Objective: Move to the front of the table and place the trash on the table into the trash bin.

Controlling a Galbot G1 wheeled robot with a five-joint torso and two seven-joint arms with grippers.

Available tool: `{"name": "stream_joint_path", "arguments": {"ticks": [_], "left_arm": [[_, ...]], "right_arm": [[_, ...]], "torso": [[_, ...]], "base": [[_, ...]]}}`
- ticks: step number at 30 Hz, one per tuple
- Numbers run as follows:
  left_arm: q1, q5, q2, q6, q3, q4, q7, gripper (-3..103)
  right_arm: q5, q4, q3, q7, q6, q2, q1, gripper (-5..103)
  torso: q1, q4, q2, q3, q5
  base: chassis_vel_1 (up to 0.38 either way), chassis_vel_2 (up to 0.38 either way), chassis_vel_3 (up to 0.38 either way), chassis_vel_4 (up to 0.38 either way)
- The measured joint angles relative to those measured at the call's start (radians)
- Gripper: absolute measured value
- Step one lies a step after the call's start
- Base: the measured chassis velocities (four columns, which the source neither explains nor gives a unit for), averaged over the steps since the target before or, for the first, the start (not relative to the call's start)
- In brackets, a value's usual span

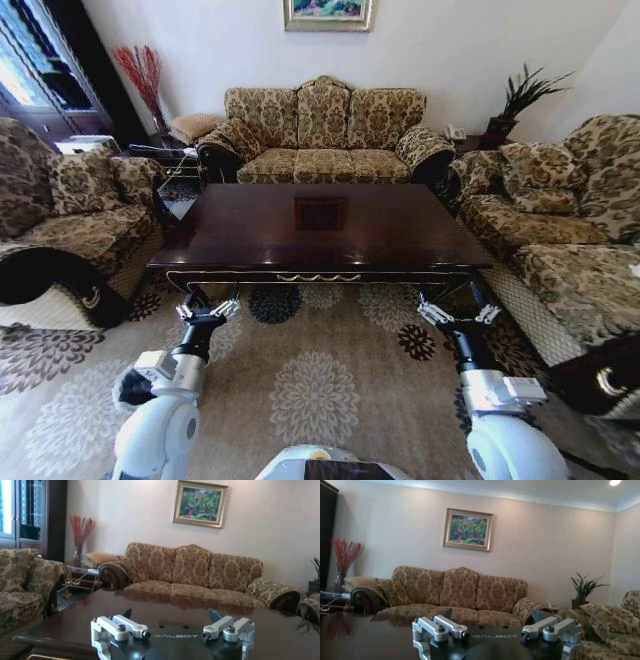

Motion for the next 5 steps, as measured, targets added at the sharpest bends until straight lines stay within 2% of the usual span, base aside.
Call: {"name": "stream_joint_path", "arguments": {"ticks": [5], "left_arm": [[0.0,0.0,0.0,0.0,0.0,0.0,0.0,100]], "right_arm": [[0.0,0.0,0.0,0.0,0.0,0.0,0.0,100]], "torso": [[0.0,0.0,0.0,0.0,0.0]], "base": [[0.0,0.0,0.0,0.0]]}}
